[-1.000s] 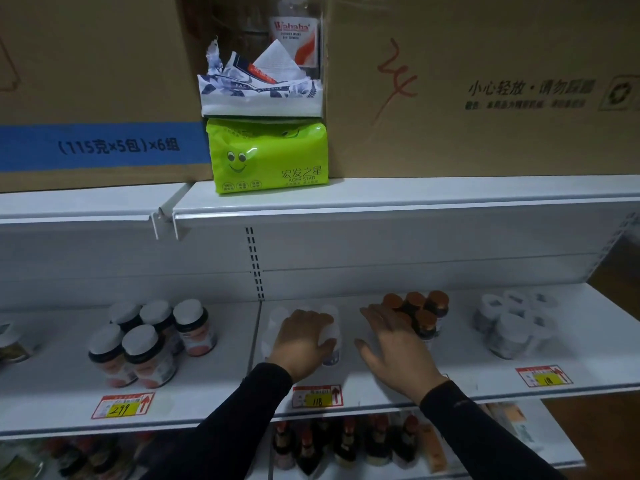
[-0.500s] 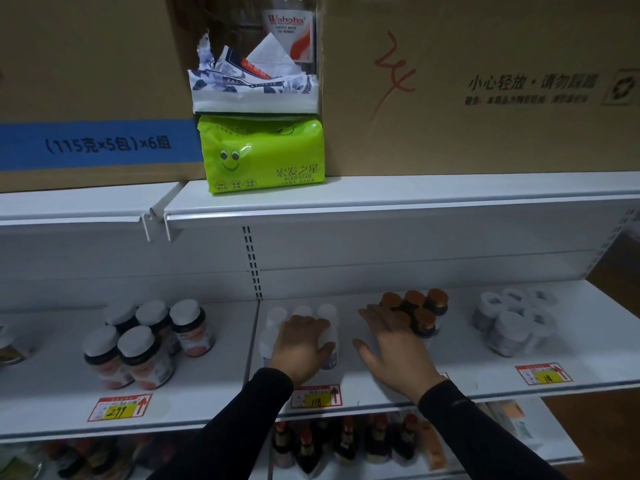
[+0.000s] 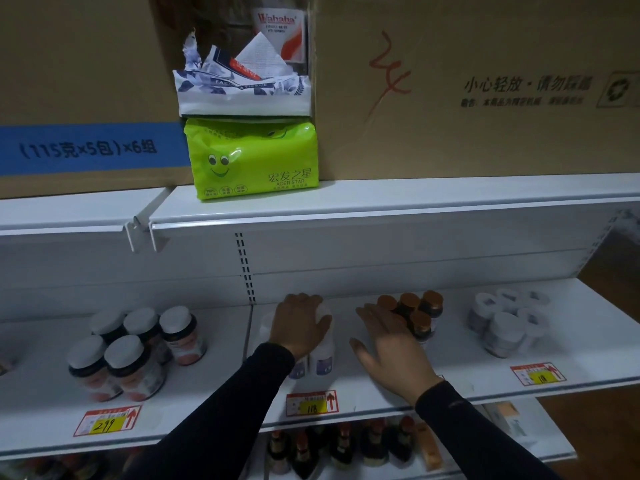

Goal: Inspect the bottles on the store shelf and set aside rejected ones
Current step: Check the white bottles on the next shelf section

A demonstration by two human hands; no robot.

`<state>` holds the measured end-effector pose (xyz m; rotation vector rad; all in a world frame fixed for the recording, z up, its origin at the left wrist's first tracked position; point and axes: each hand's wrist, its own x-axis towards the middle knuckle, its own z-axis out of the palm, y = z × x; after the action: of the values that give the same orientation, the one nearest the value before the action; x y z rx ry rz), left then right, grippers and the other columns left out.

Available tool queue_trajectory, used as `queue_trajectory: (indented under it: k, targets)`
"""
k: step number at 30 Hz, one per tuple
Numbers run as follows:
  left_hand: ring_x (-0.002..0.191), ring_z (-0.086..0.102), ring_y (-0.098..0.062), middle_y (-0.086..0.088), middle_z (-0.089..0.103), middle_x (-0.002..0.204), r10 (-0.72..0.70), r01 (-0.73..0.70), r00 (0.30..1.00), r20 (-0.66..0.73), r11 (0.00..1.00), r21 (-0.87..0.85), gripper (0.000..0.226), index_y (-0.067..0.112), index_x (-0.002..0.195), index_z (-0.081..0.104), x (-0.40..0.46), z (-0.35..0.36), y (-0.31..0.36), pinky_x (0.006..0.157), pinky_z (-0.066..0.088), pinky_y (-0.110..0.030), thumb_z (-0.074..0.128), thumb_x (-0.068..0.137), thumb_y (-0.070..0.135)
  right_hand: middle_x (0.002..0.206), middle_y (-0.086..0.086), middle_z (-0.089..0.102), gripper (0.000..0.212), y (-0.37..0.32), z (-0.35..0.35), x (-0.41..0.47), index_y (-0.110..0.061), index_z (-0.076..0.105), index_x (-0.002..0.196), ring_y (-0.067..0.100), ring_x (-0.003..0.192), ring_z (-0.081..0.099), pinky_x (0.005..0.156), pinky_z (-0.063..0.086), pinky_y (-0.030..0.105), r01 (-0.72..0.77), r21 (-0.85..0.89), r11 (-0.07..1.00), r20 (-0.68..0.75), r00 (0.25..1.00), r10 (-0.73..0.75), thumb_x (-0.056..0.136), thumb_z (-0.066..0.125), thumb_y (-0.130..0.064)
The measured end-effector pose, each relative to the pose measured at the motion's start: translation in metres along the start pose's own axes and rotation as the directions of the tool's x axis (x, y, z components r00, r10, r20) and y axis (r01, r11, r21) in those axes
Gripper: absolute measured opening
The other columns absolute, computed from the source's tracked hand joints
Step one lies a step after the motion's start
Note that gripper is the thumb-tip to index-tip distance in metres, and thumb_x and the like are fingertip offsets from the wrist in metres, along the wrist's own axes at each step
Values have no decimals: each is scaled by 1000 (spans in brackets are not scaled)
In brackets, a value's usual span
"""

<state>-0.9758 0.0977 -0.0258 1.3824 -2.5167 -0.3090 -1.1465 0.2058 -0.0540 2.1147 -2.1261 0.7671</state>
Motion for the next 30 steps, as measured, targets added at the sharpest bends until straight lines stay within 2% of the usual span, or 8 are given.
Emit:
queue_trajectory:
  k: [4, 8, 14, 17, 20, 25, 28, 30]
  targets:
    - [122, 48, -29, -10, 56, 131, -39, 31, 997, 68, 993, 110, 54, 18, 140, 46, 16, 7, 5, 98, 38, -34, 45, 96, 50, 132, 12, 59, 58, 0, -1, 0, -11, 56, 133, 31, 115, 61, 92, 53, 37, -6, -2, 1000, -13, 1000, 6, 89, 48, -47]
    - [114, 53, -31, -9, 61, 121, -82, 53, 987, 135, 976, 211, 48, 18, 128, 54, 24, 14, 10, 92, 40, -35, 47, 92, 50, 132, 10, 60, 58, 1, -1, 0, -12, 57, 133, 29, 116, 61, 92, 54, 35, -6, -16, 1000, -12, 1000, 5, 89, 47, -48]
    - [113, 55, -30, -10, 63, 120, -112, 94, 987, 115, 985, 146, 43, 18, 128, 54, 28, 20, 10, 91, 40, -34, 49, 92, 41, 128, 11, 62, 57, 2, -3, 0, -11, 60, 130, 29, 114, 62, 91, 54, 35, 0, -23, 1000, -15, 1000, -1, 88, 49, -47]
    - [110, 56, -29, -11, 63, 117, -101, 99, 993, 55, 994, 50, 43, 15, 125, 55, 28, 8, 13, 89, 41, -33, 49, 93, 42, 127, 10, 63, 56, 0, -4, 1, -10, 60, 129, 28, 112, 63, 90, 54, 34, -4, -13, 1000, -16, 1000, 4, 88, 49, -47]
    - [106, 58, -31, -14, 62, 113, -87, 86, 996, -9, 991, -105, 53, 13, 125, 57, 26, -11, 14, 87, 44, -33, 44, 87, 48, 126, 10, 64, 57, -2, -4, 3, -10, 60, 129, 29, 109, 64, 87, 54, 34, -20, -3, 1000, -20, 1000, 20, 88, 48, -47]
    - [110, 56, -26, -13, 59, 121, -75, 26, 990, -122, 932, -362, 43, 16, 133, 55, 15, -41, 14, 93, 40, -26, 59, 94, 31, 125, 11, 63, 60, -9, -3, 8, -9, 59, 131, 31, 107, 64, 84, 55, 34, -67, 66, 996, -25, 997, 68, 89, 46, -50]
    - [111, 57, -19, -5, 62, 122, -109, 33, 985, -135, 883, -469, 39, 21, 130, 58, 4, -54, 13, 91, 39, -21, 59, 94, 35, 130, 9, 59, 59, -20, -7, 11, -12, 51, 138, 27, 114, 59, 90, 49, 29, -80, 173, 982, -29, 996, 87, 91, 54, -48]
    - [104, 59, -14, 0, 64, 116, -144, 53, 981, -133, 848, -528, 36, 24, 126, 61, -4, -60, 12, 86, 40, -19, 60, 93, 39, 135, 7, 55, 66, -29, -10, 12, -13, 45, 142, 24, 122, 53, 94, 41, 22, -90, 260, 961, -15, 995, 97, 90, 60, -49]
